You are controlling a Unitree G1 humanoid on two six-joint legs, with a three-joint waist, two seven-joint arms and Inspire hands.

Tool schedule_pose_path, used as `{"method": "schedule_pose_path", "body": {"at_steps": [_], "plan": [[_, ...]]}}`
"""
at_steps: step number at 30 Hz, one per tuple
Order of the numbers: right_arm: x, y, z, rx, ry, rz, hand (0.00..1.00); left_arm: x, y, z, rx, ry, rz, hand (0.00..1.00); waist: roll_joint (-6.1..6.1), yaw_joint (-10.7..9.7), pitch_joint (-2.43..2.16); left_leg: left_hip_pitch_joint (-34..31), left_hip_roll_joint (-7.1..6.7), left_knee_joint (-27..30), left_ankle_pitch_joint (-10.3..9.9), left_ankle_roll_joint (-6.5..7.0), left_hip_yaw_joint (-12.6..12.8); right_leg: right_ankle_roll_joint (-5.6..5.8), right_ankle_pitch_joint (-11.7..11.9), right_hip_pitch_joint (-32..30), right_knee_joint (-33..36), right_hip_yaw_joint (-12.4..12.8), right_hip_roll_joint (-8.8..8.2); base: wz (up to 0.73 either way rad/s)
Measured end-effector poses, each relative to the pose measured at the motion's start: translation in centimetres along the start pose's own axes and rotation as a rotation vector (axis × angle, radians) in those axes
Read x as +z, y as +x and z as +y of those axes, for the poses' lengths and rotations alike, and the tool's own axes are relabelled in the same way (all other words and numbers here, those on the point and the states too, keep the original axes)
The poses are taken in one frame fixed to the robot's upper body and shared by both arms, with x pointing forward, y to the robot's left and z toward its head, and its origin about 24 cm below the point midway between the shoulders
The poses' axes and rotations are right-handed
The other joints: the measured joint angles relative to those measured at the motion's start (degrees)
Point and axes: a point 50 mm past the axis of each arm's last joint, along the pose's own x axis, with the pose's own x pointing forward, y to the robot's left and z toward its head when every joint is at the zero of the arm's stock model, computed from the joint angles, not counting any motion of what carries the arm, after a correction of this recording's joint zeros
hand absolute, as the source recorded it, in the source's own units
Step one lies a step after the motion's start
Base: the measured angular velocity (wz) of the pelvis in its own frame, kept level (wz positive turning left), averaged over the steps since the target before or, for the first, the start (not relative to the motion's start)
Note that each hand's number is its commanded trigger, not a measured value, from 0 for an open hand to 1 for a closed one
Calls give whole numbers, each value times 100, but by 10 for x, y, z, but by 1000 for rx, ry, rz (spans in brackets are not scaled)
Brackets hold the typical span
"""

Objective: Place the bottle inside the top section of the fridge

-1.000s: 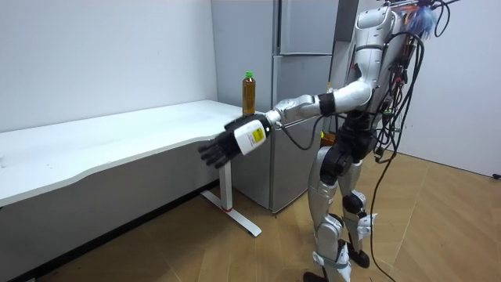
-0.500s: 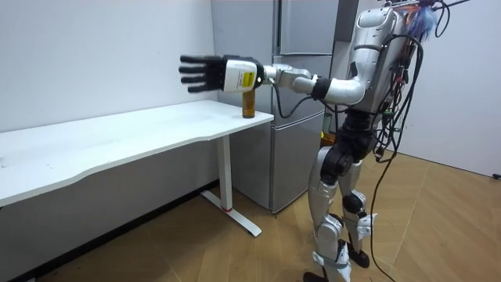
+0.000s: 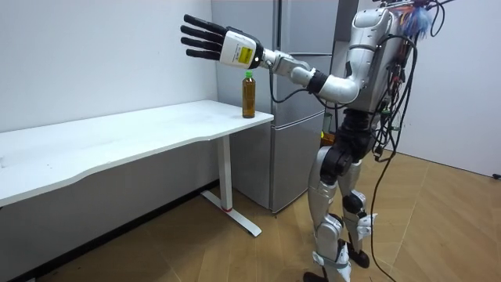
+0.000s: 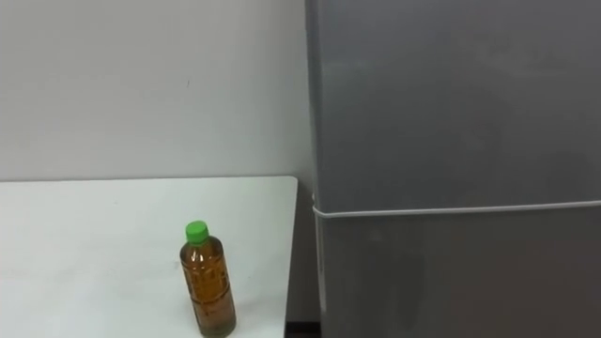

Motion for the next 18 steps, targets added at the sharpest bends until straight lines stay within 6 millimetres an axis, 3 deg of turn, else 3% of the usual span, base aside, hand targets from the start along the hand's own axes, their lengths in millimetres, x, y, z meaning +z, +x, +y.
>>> {"method": "schedule_pose_path", "body": {"at_steps": [11, 18], "plan": [[4, 0, 3, 36, -2, -2, 0, 3, -1, -27, -177, -101, 36, 0, 4, -192, 42, -4, 0, 15, 0, 0, 28, 0, 0, -14, 2, 46, 0, 0], [10, 2, 6, 56, -27, 12, 0, 9, -4, -52, -327, -131, 41, 0, -17, -297, 26, -14, 1, 17, 0, 0, 28, 0, 0, -36, 0, 46, 0, 0]]}}
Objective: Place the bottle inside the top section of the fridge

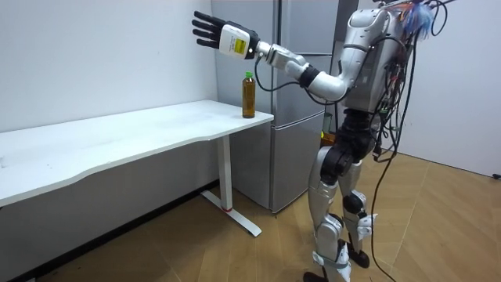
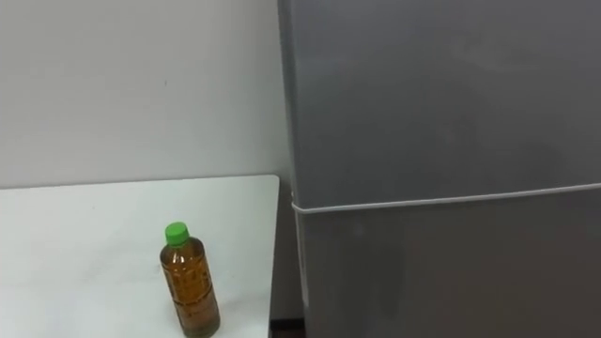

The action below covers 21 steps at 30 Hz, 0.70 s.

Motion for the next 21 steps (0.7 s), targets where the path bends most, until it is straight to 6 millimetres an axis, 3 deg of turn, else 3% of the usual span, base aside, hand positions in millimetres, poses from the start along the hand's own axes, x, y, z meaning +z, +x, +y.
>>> {"method": "schedule_pose_path", "body": {"at_steps": [9, 15, 21], "plan": [[2, 1, 2, 20, -5, 12, 0, -1, 0, -18, -146, -4, 25, 0, 7, -126, -5, 1, 0, 3, 1, 0, 16, 0, 0, -16, 2, 17, 0, 0], [3, 1, 3, 22, -1, 13, 0, -5, -2, -47, -275, -46, 48, 0, 5, -159, -5, 18, 6, 5, 3, 3, 116, -1, 1, -64, 44, 143, 0, -9], [7, 3, 6, 21, -7, 6, 0, -5, -3, -63, -344, -65, 52, 0, 3, -345, -4, 29, 8, 8, 7, 10, 126, -1, 1, -74, 81, 164, -2, -2]]}}
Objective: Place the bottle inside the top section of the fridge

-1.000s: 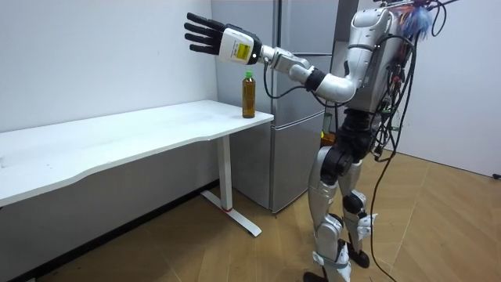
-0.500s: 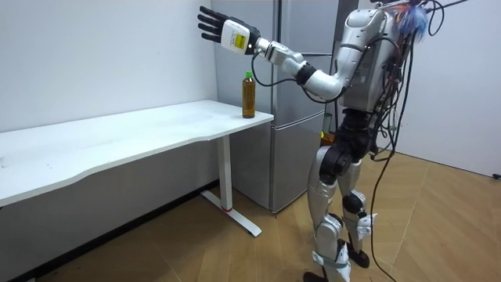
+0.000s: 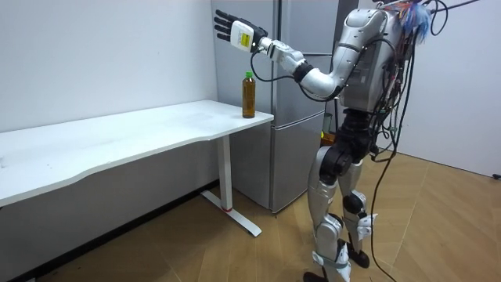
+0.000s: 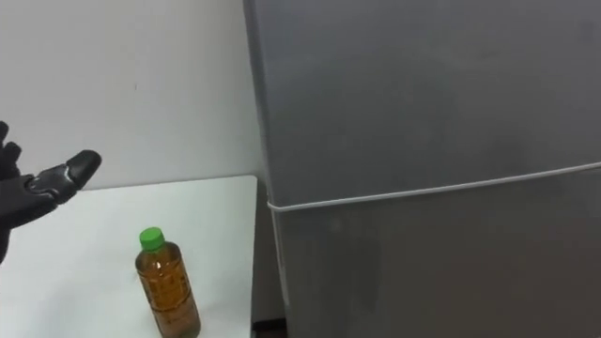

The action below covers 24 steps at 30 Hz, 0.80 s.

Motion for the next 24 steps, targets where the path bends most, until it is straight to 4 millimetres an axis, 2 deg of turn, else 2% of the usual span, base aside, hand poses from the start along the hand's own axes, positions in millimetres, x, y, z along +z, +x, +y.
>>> {"method": "schedule_pose_path", "body": {"at_steps": [8, 11, 16, 21, 24], "plan": [[3, 0, 0, 3, -1, -6, 0, 2, 3, -15, -82, -49, -4, 0, 43, -142, 21, 46, 1, -11, 4, 4, 57, 0, 0, 10, 3, 61, 0, -3], [7, 1, 3, 11, -4, -12, 0, 1, 3, -19, -119, -50, 5, 0, 68, -289, 38, 38, 1, -12, 4, 4, 77, 2, -1, -10, -1, 73, 0, -1], [9, 2, 5, 14, -3, -5, 0, -1, 5, -36, -188, -77, 16, 0, 63, -319, 42, 42, 1, -27, 4, 4, 117, 3, -2, -24, -5, 113, 0, -4], [11, 3, 8, 18, -4, 1, 0, -2, 7, -42, -231, -159, 51, 0, 48, -441, 49, 79, 1, -41, 4, 4, 150, 3, -2, -24, 1, 140, 0, -3], [11, 3, 9, 14, -2, 8, 0, -7, 12, -49, -268, -189, 84, 0, 37, -442, 54, 84, 2, -42, 4, 4, 150, 3, -2, -24, 7, 142, 0, -1]]}}
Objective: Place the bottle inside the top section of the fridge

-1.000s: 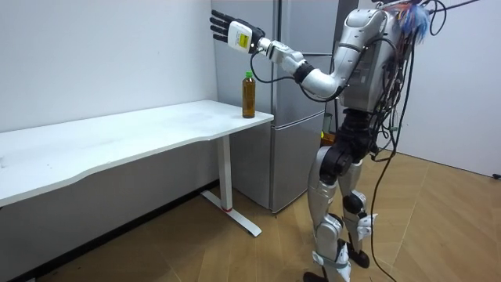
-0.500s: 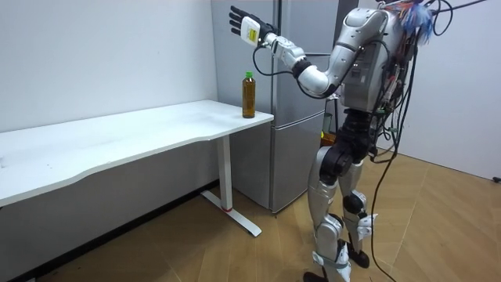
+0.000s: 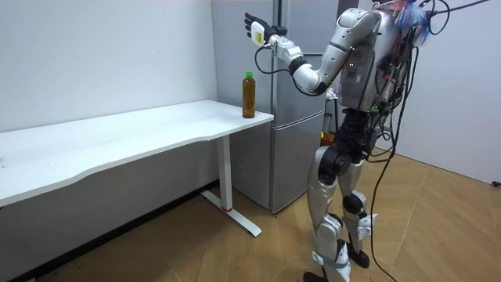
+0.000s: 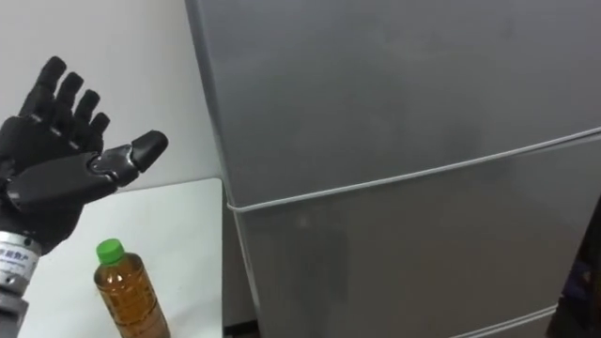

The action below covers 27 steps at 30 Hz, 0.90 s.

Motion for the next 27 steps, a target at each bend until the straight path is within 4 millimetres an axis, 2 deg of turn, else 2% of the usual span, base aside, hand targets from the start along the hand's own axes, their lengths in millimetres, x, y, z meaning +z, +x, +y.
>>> {"method": "schedule_pose_path", "body": {"at_steps": [10, 16, 27], "plan": [[3, 1, 3, 8, -5, 6, 0, -21, 1, -16, -128, -43, 118, 0, -19, -19, -16, -19, 4, 2, 0, 0, 41, -1, 2, -51, 26, 37, 0, -1], [5, 1, 4, 12, -19, 19, 0, -27, 2, -15, -141, -45, 158, 0, 0, -158, -29, -47, 7, 5, 0, 0, 102, -2, 3, -108, 61, 103, 0, -4], [8, 1, 6, 20, -33, 14, 0, -33, 11, -18, -145, -50, 187, 0, 16, -231, -38, -93, 10, 9, 7, 12, 176, 10, 29, -183, 109, 186, 0, -3]]}}
